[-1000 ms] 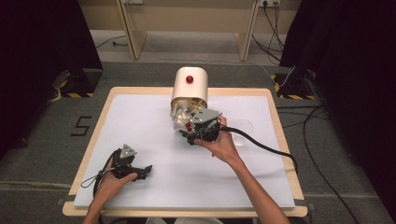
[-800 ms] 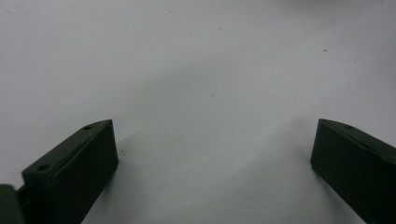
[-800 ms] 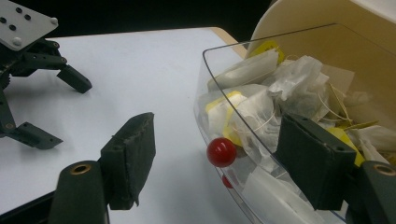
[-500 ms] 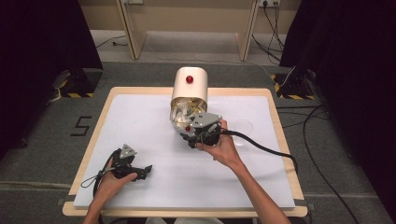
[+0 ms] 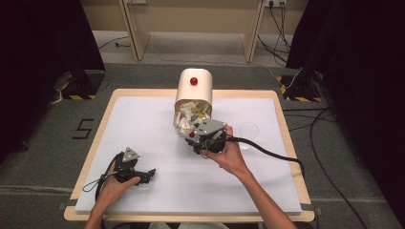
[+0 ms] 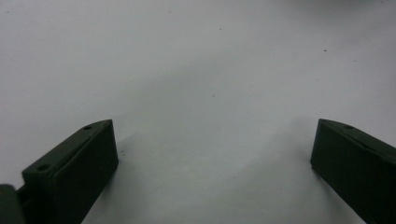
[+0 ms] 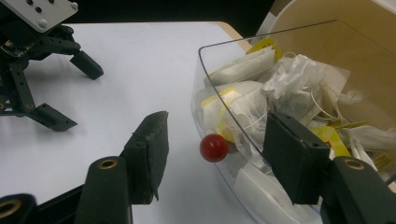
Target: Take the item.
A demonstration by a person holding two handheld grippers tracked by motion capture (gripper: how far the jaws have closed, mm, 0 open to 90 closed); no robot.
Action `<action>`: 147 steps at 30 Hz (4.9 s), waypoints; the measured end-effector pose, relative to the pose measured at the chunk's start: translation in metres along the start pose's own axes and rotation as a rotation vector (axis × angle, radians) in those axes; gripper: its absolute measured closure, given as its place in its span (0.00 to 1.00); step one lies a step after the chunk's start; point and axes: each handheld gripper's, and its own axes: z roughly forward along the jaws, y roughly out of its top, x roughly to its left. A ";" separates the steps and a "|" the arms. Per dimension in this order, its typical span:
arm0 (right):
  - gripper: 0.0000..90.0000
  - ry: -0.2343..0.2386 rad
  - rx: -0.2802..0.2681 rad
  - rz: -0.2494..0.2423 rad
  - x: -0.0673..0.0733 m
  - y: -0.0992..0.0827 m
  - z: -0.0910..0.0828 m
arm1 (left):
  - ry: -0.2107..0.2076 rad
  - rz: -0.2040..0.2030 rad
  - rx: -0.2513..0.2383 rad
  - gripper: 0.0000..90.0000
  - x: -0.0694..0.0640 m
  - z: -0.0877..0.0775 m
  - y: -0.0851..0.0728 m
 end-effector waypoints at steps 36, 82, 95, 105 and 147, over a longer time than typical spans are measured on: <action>0.49 -0.034 -0.055 0.045 -0.005 0.008 -0.007 | 0.000 -0.003 -0.003 0.00 0.000 0.000 0.000; 0.96 -0.119 -0.175 0.099 -0.024 0.026 -0.014 | 0.000 -0.001 0.003 0.00 0.000 0.000 0.000; 0.96 -0.165 -0.208 0.084 -0.032 0.025 -0.044 | 0.000 -0.002 0.000 0.00 0.000 0.000 0.000; 0.96 -0.220 -0.209 0.126 -0.050 0.006 -0.071 | 0.000 0.001 0.003 0.00 0.000 0.000 0.000; 0.95 -0.300 -0.079 0.289 -0.084 -0.083 -0.090 | 0.000 -0.003 0.000 0.00 0.000 0.000 0.000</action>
